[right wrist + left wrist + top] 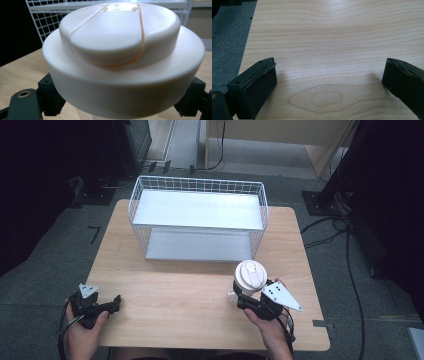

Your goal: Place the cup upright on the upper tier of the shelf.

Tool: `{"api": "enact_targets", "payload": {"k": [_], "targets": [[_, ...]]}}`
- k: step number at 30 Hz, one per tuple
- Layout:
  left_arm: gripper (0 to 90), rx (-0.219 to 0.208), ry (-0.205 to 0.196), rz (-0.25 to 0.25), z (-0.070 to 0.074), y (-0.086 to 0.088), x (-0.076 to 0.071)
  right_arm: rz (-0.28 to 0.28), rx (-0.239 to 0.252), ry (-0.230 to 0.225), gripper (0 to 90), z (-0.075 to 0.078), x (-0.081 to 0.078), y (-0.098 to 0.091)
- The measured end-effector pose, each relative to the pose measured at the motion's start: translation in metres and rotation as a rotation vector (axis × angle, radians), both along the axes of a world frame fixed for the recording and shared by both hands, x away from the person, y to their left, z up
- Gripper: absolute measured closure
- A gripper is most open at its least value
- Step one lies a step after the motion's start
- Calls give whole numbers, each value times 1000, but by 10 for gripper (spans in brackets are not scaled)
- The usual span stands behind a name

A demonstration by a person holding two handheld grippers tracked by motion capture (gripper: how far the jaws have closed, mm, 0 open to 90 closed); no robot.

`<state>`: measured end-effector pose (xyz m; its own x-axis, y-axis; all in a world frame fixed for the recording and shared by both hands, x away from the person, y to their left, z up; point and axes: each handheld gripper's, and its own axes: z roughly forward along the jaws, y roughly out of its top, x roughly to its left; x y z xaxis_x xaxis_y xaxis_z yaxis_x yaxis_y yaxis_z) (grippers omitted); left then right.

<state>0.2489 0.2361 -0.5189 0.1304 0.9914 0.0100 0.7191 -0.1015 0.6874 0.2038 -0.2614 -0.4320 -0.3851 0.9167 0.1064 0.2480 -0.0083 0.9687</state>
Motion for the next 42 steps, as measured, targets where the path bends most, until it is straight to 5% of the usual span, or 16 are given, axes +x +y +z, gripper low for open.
{"api": "enact_targets", "payload": {"k": [20,30,42], "targets": [[0,0,0,0,0,0,0,15,5,-88,160,54,34,39],[0,0,-1,0,0,0,0,-9,45,-136,161,79,53,52],[0,-1,-1,0,0,0,0,-33,13,-203,161,115,77,65]]}}
